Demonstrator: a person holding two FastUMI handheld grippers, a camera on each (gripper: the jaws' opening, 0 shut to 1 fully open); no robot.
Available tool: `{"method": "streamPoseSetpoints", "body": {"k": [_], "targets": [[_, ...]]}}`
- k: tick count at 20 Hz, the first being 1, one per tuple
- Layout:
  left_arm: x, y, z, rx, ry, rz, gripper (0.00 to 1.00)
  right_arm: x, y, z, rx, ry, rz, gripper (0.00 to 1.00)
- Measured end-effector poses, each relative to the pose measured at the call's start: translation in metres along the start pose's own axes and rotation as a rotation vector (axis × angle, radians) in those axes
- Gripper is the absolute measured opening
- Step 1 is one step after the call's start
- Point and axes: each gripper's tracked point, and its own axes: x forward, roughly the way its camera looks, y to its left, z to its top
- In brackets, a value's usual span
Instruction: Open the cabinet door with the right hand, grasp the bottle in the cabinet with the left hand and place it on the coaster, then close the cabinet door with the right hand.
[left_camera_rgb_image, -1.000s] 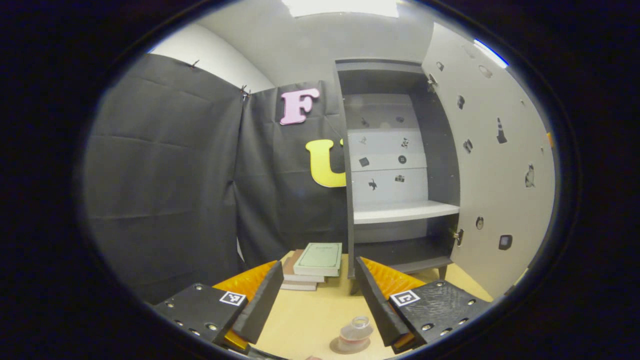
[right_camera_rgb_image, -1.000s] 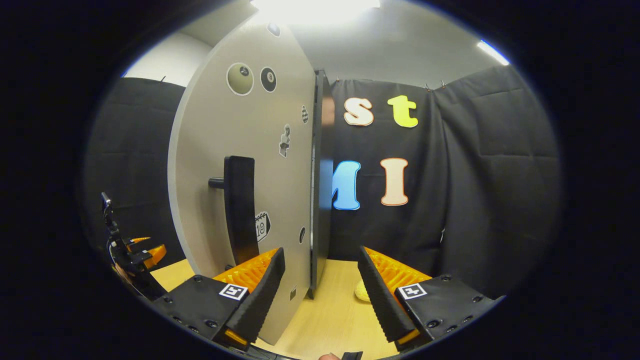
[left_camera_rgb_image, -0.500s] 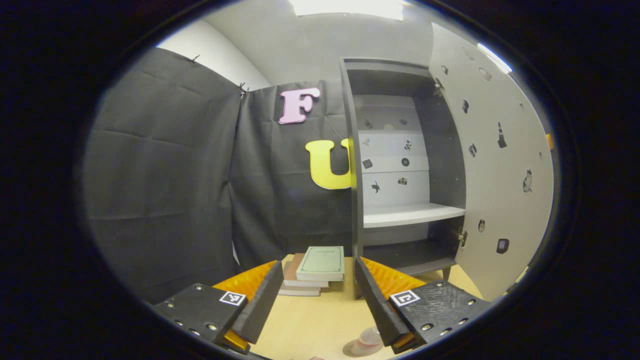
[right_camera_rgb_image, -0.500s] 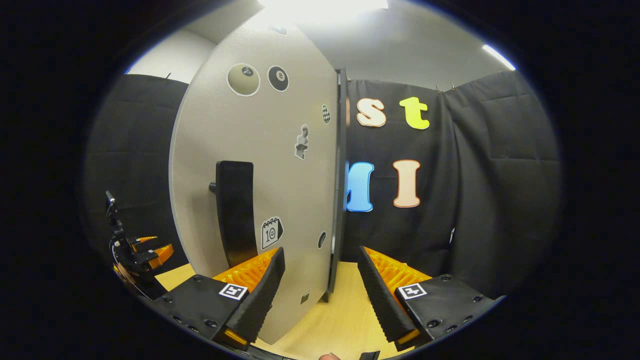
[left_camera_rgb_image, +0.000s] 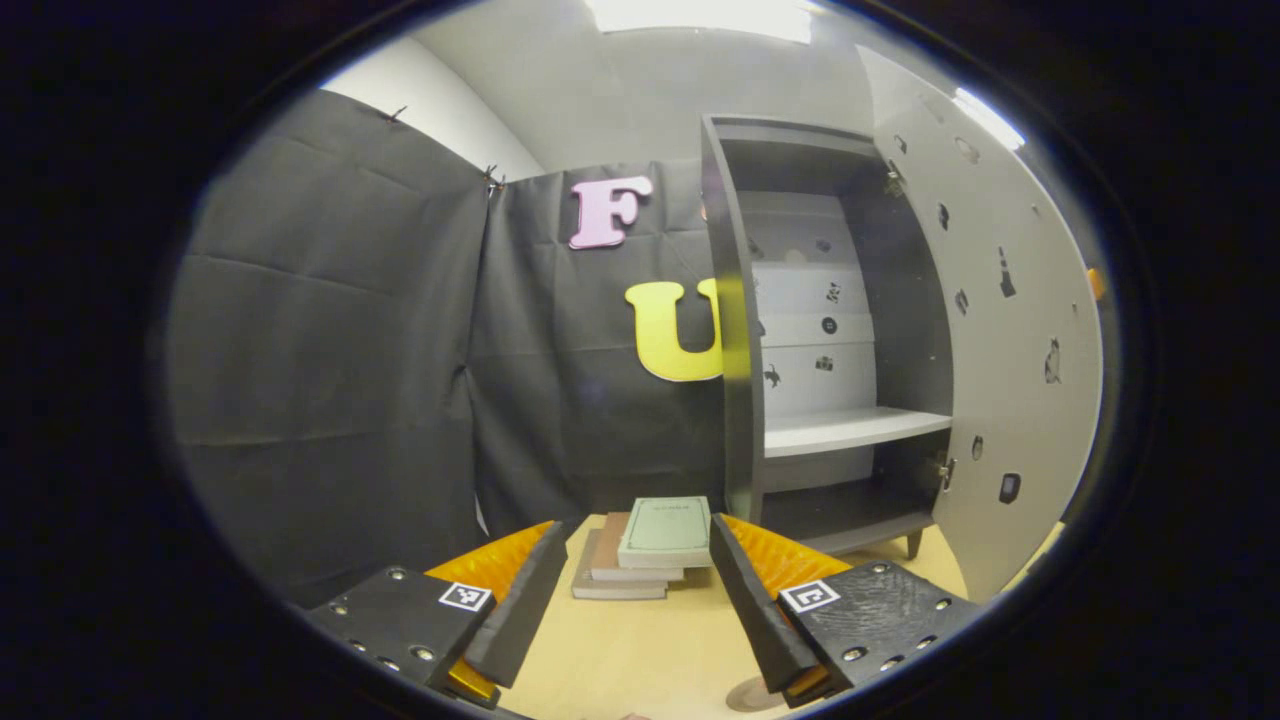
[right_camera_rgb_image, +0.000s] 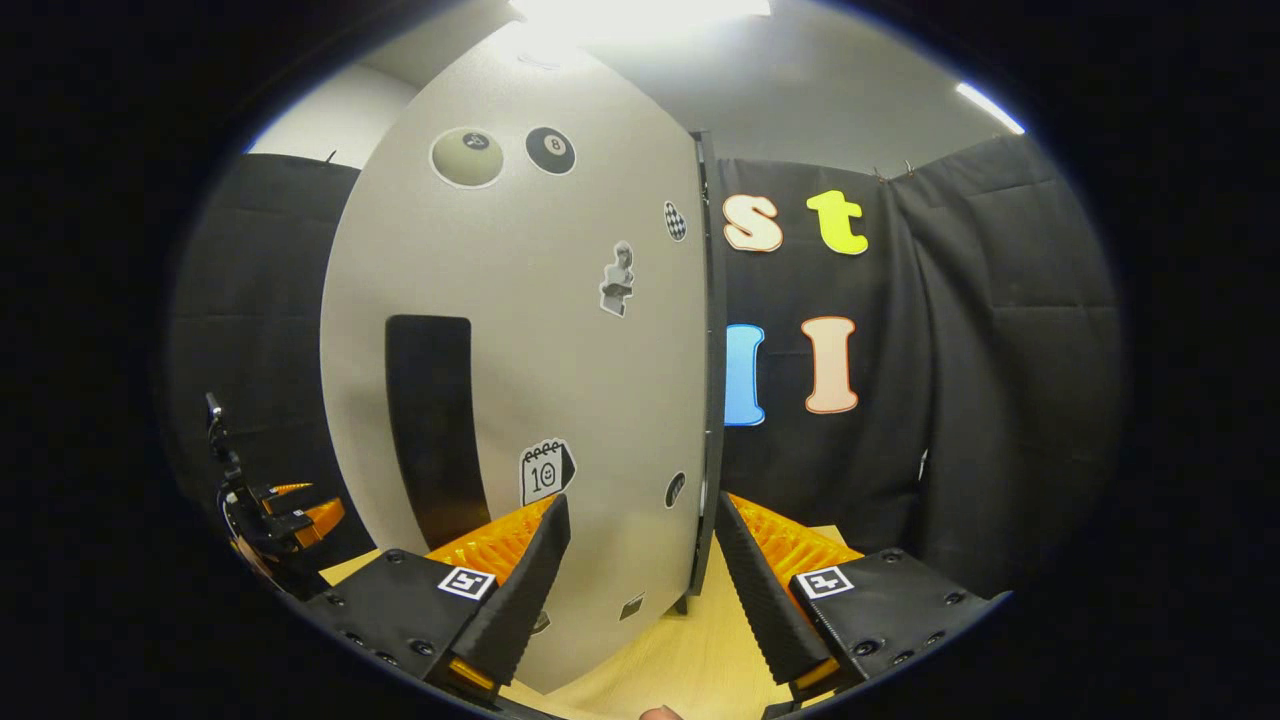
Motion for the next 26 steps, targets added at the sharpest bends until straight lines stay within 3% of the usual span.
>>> {"method": "streamPoseSetpoints", "body": {"k": [6, 7, 8, 9, 10, 16, 23, 26], "targets": [[0.002, 0.035, -0.014, -0.016, 0.021, 0.032, 0.89, 0.033, 0.013, -0.01, 0.058, 0.017, 0.002, 0.94], [0.001, 0.042, -0.017, -0.018, 0.024, 0.039, 0.89, 0.038, 0.014, -0.011, 0.075, 0.018, 0.004, 0.9], [0.001, 0.047, -0.02, -0.019, 0.027, 0.047, 0.89, 0.042, 0.017, -0.012, 0.091, 0.018, 0.011, 0.94], [0.001, 0.054, -0.021, -0.019, 0.031, 0.055, 0.89, 0.046, 0.021, -0.013, 0.102, 0.02, 0.022, 0.9], [0.0, 0.06, -0.023, -0.019, 0.033, 0.063, 0.89, 0.05, 0.025, -0.014, 0.109, 0.02, 0.032, 0.95], [-0.004, 0.089, -0.027, -0.033, 0.035, 0.105, 0.89, 0.074, 0.064, -0.012, 0.096, 0.004, 0.079, 0.97], [-0.016, 0.131, -0.04, -0.044, 0.061, 0.178, 0.86, 0.12, 0.086, -0.009, 0.088, -0.013, 0.065, 0.98], [-0.021, 0.143, -0.043, -0.051, 0.068, 0.204, 0.89, 0.142, 0.095, -0.013, 0.072, -0.006, 0.055, 0.98]]}}
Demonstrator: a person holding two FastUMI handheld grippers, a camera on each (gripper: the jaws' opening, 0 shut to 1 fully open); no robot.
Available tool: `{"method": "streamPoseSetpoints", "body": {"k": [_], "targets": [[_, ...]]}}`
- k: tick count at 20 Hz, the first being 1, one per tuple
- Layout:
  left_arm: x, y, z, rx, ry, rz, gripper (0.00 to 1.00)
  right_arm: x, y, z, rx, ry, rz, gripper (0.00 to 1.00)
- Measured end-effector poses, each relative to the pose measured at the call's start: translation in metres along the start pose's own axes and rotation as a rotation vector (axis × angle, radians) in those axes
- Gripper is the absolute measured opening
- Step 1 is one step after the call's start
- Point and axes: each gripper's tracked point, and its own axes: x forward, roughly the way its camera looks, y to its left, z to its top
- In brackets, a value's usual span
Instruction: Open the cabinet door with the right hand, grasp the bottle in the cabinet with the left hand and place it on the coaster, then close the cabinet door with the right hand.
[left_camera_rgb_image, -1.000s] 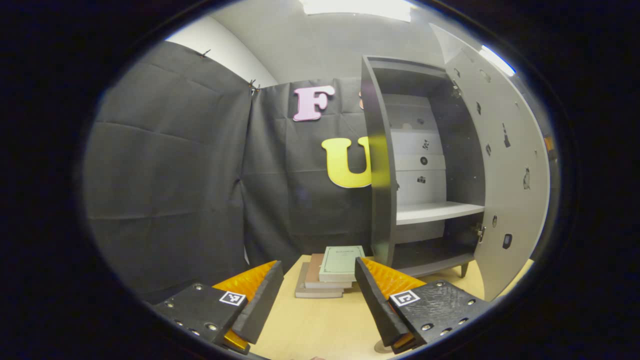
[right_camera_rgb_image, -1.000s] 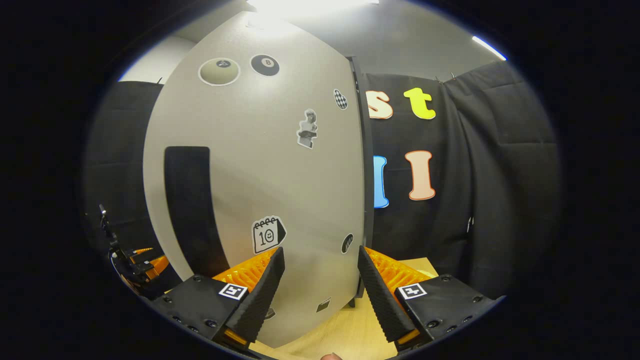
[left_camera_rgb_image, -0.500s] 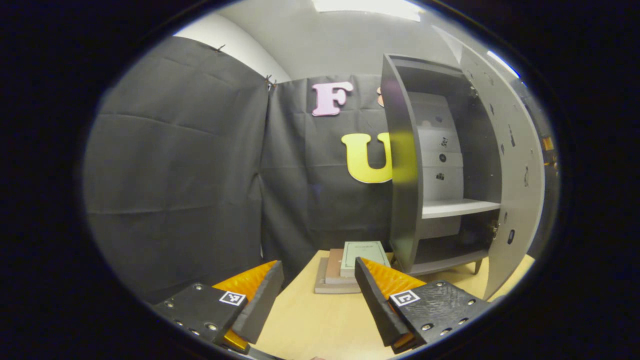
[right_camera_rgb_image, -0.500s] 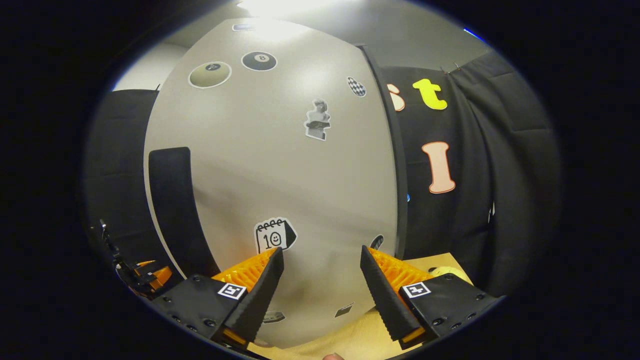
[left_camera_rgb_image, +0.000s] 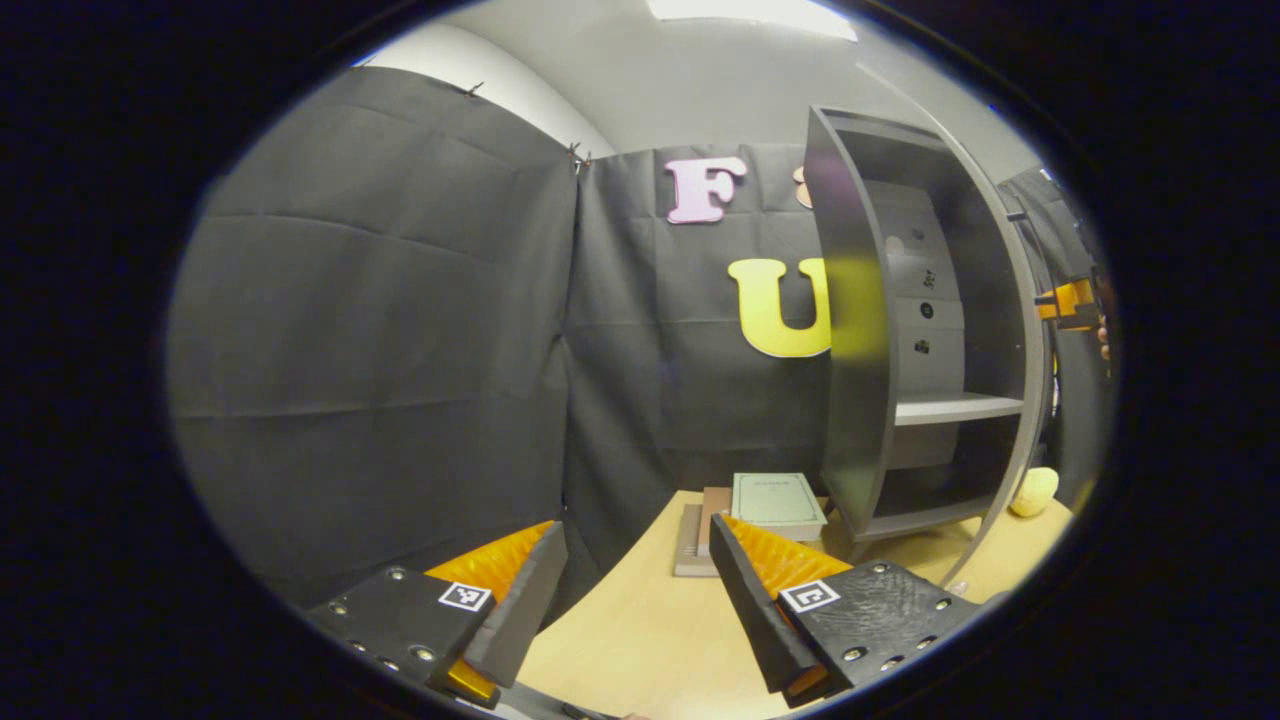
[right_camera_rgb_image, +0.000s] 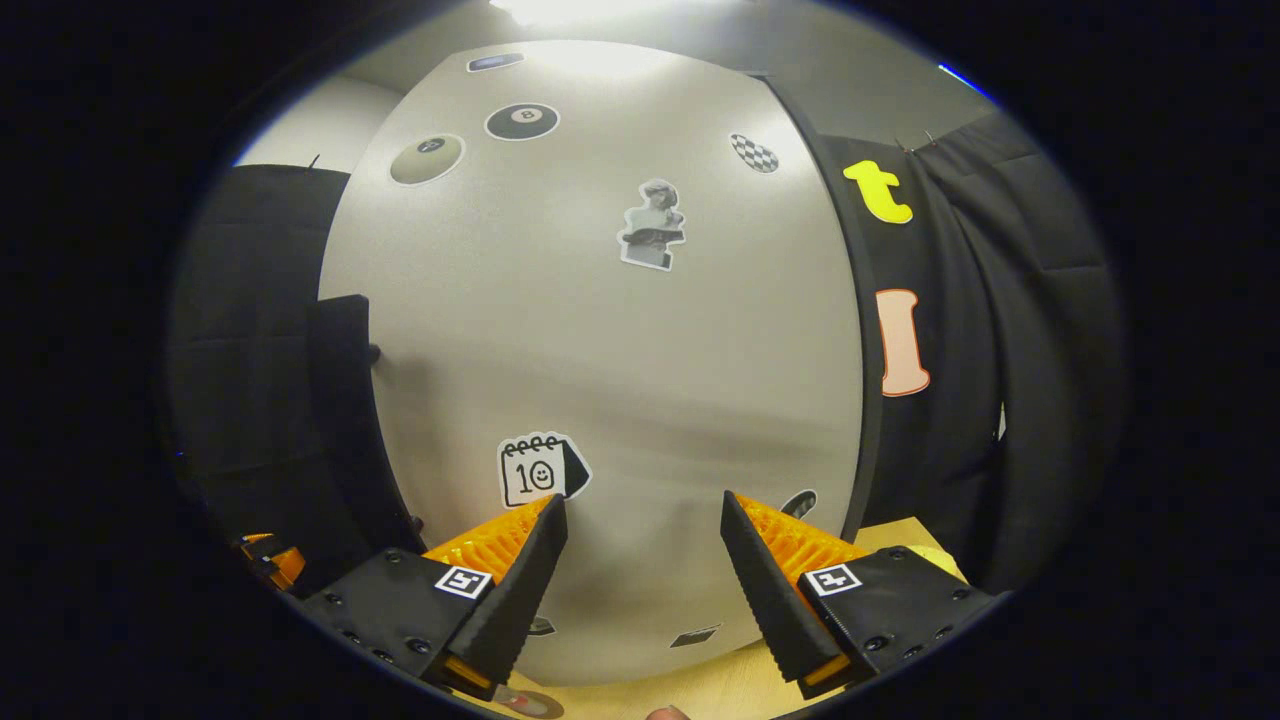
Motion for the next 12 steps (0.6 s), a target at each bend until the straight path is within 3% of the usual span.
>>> {"method": "streamPoseSetpoints", "body": {"k": [9, 12], "targets": [[0.0, 0.018, -0.006, 0.003, 0.011, 0.038, 0.87, 0.043, 0.01, -0.001, 0.01, -0.017, -0.032, 0.98], [0.004, 0.018, -0.007, -0.002, 0.018, 0.034, 0.87, 0.039, 0.012, -0.002, 0.005, -0.021, -0.06, 0.98]]}}
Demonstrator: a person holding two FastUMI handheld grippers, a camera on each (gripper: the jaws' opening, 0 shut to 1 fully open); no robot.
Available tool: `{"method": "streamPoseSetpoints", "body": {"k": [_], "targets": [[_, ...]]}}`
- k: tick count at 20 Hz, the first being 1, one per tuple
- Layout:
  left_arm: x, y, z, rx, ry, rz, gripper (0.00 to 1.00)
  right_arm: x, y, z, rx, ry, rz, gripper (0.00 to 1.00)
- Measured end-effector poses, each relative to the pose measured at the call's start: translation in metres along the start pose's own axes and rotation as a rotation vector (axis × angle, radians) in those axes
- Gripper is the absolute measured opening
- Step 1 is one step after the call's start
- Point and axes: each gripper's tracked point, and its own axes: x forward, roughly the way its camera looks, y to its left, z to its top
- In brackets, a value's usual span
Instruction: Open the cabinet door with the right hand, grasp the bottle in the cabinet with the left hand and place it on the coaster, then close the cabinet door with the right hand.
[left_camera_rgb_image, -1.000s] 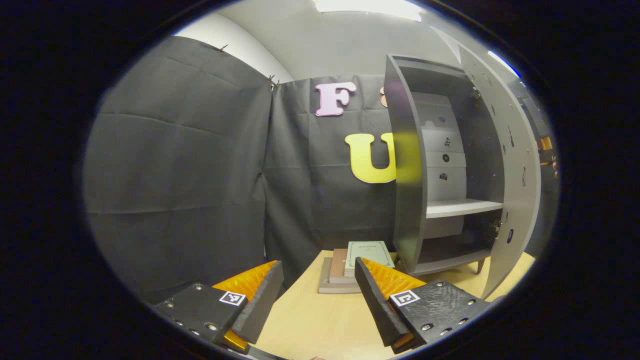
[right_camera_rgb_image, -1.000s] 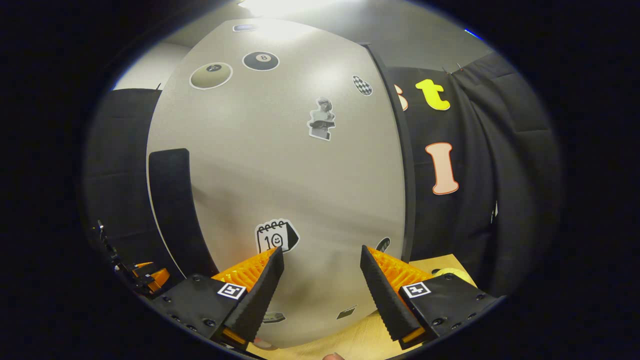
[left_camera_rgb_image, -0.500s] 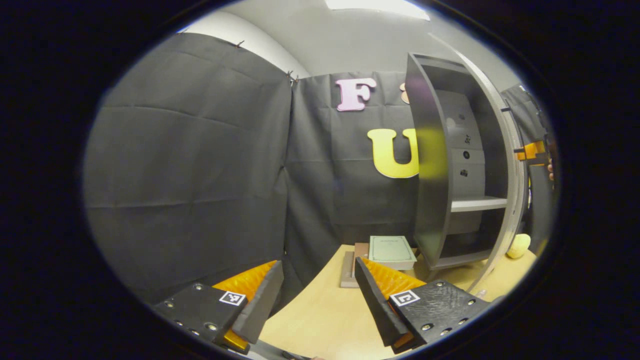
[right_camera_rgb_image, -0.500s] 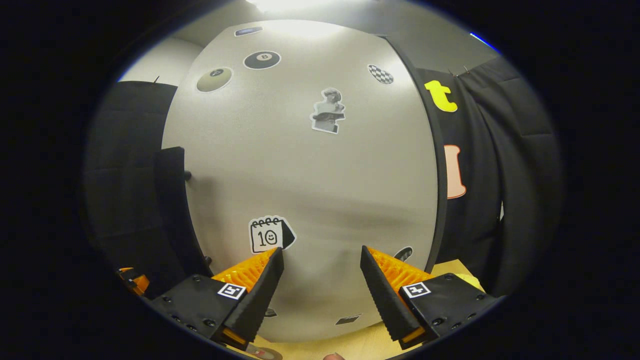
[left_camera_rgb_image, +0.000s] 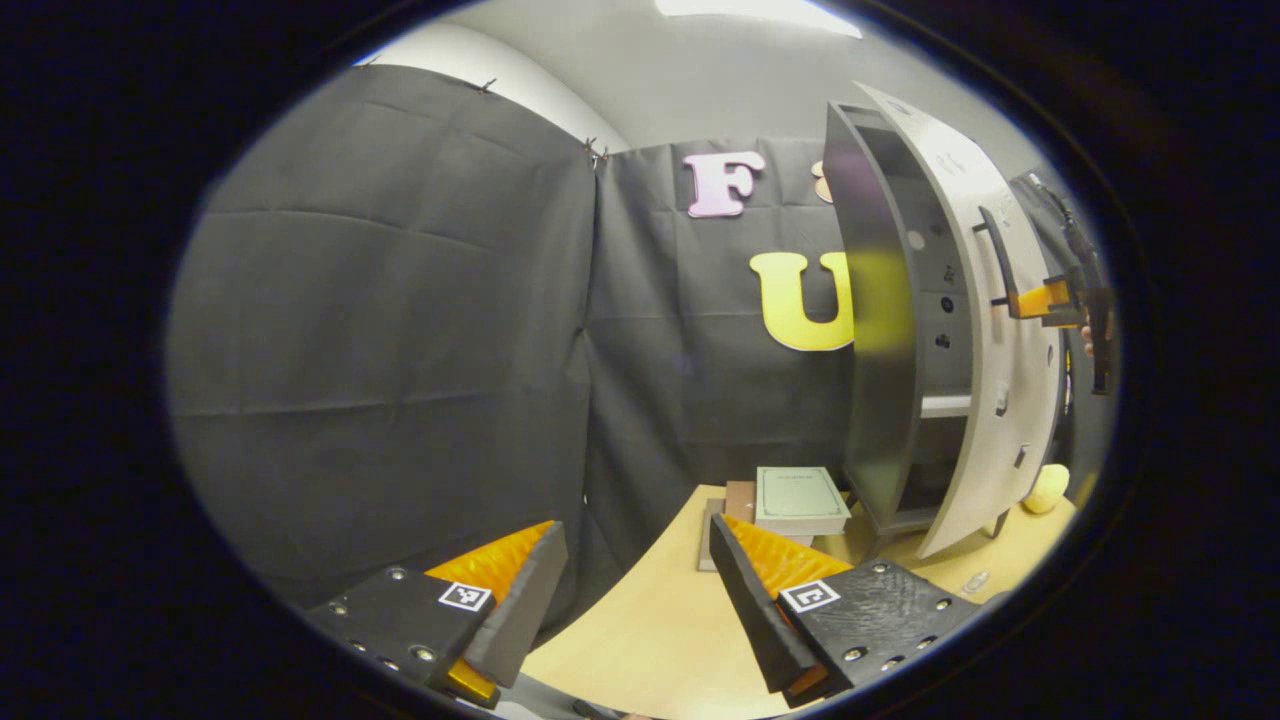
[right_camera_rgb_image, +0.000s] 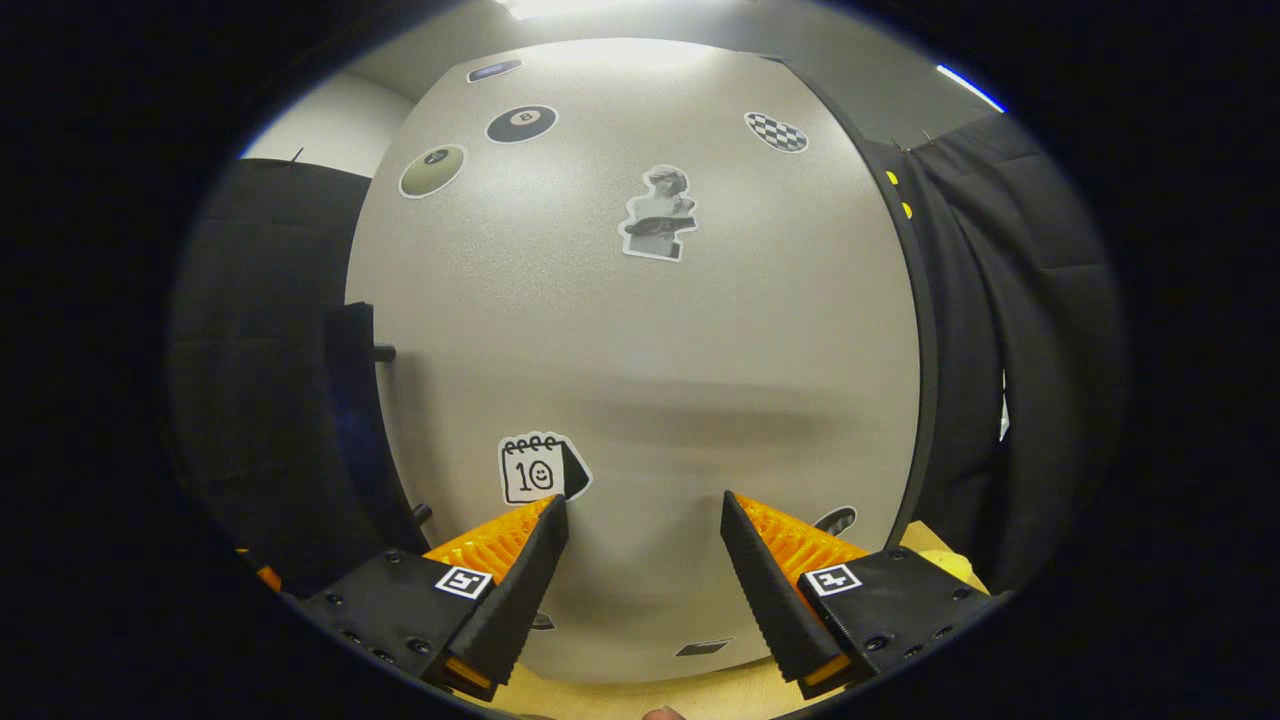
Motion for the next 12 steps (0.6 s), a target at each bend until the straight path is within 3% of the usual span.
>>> {"method": "streamPoseSetpoints", "body": {"k": [9, 12], "targets": [[0.013, -0.009, -0.002, 0.012, 0.015, -0.058, 0.87, -0.013, 0.002, -0.002, 0.038, -0.008, -0.057, 0.98], [0.009, -0.014, 0.002, 0.016, 0.011, -0.051, 0.87, -0.021, 0.006, 0.005, 0.042, -0.039, -0.042, 0.98]]}}
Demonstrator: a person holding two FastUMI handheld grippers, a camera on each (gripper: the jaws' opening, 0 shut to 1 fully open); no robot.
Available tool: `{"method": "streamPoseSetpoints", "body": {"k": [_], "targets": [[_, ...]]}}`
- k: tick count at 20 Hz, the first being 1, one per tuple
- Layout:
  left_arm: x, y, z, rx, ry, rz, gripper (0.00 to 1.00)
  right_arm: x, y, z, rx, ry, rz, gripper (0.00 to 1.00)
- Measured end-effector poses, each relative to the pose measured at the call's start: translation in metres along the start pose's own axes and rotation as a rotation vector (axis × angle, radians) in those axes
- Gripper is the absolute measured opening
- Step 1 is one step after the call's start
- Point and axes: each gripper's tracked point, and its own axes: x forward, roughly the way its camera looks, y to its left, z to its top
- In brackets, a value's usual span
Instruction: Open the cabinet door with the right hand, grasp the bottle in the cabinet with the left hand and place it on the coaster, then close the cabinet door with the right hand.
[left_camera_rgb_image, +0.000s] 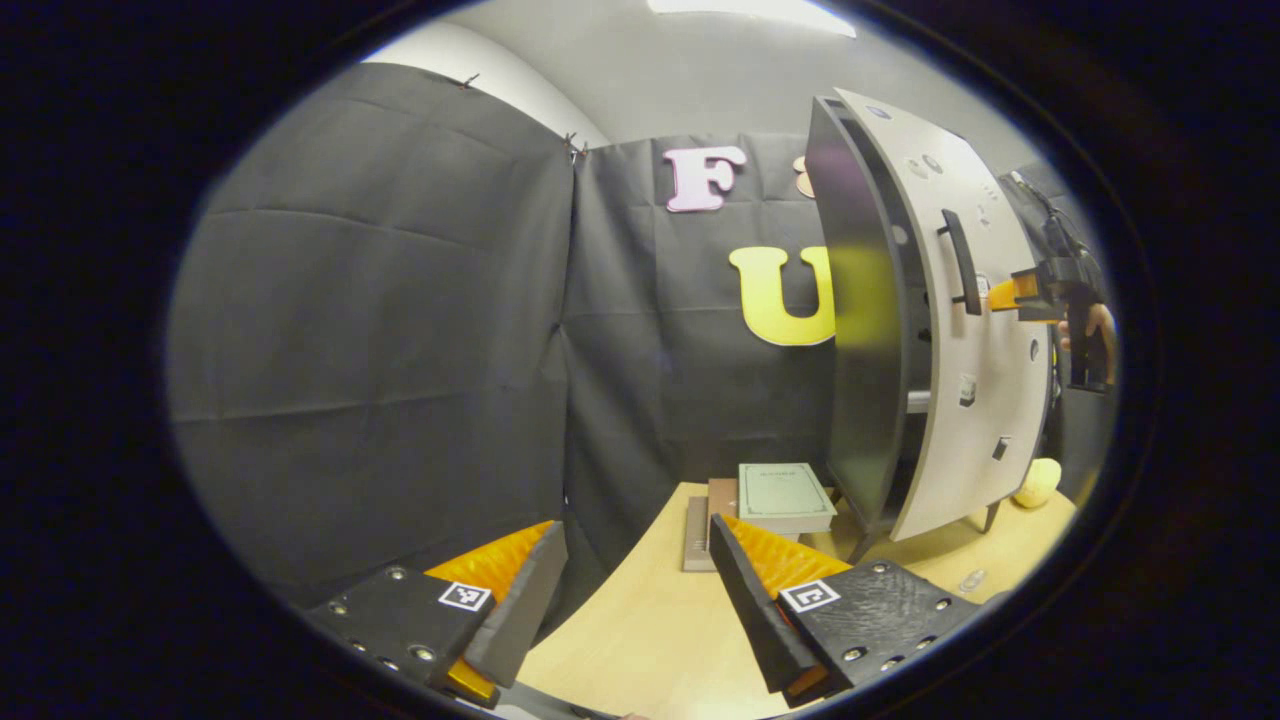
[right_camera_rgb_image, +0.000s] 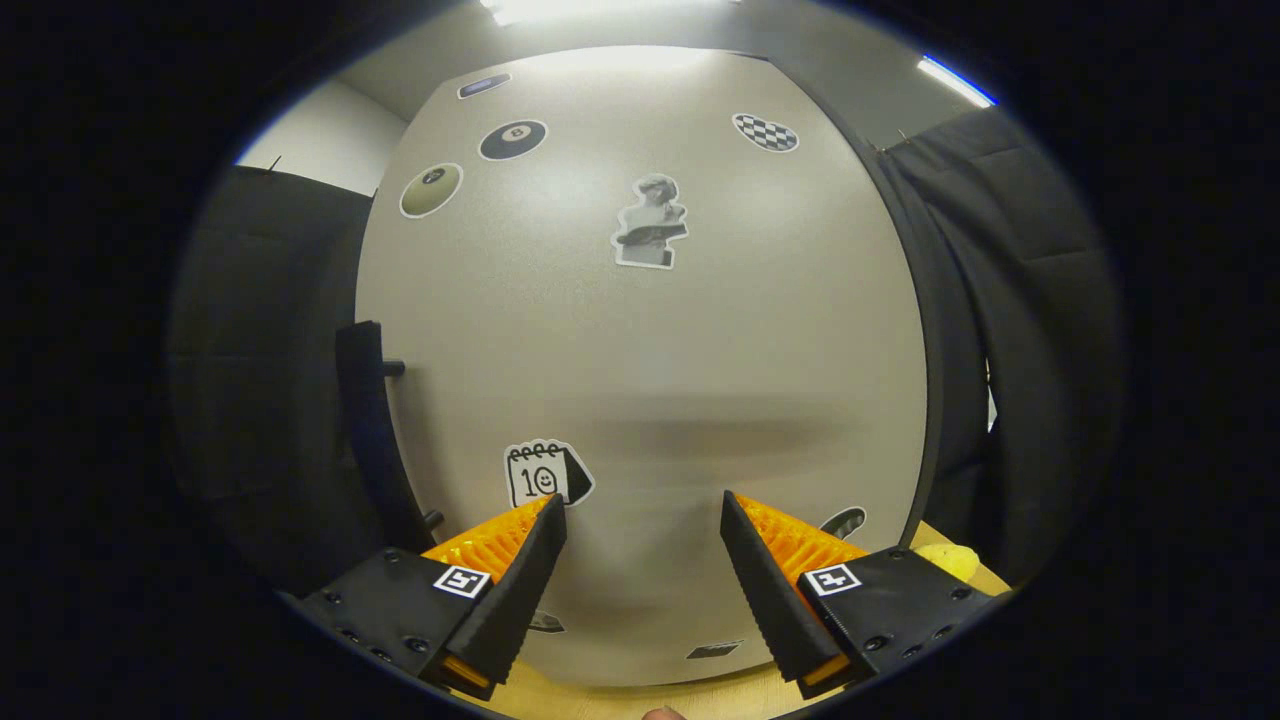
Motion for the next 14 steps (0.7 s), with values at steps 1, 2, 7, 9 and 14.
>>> {"method": "streamPoseSetpoints", "body": {"k": [1, 2, 7, 9, 14], "targets": [[-0.002, -0.004, 0.002, -0.003, -0.002, 0.002, 0.87, -0.007, -0.003, 0.002, -0.005, -0.005, 0.003, 0.98], [-0.004, -0.009, 0.005, -0.004, -0.003, 0.002, 0.87, -0.018, -0.009, 0.005, -0.006, -0.012, 0.006, 0.98], [-0.012, -0.056, 0.042, 0.023, -0.052, -0.031, 0.87, -0.084, -0.053, 0.018, -0.02, -0.029, 0.02, 0.98], [-0.019, -0.085, 0.062, 0.031, -0.091, -0.049, 0.87, -0.111, -0.078, 0.023, -0.037, -0.038, 0.011, 0.98], [-0.042, -0.158, 0.1, 0.024, -0.14, -0.117, 0.87, -0.167, -0.147, 0.026, -0.113, -0.045, -0.04, 0.98]]}}
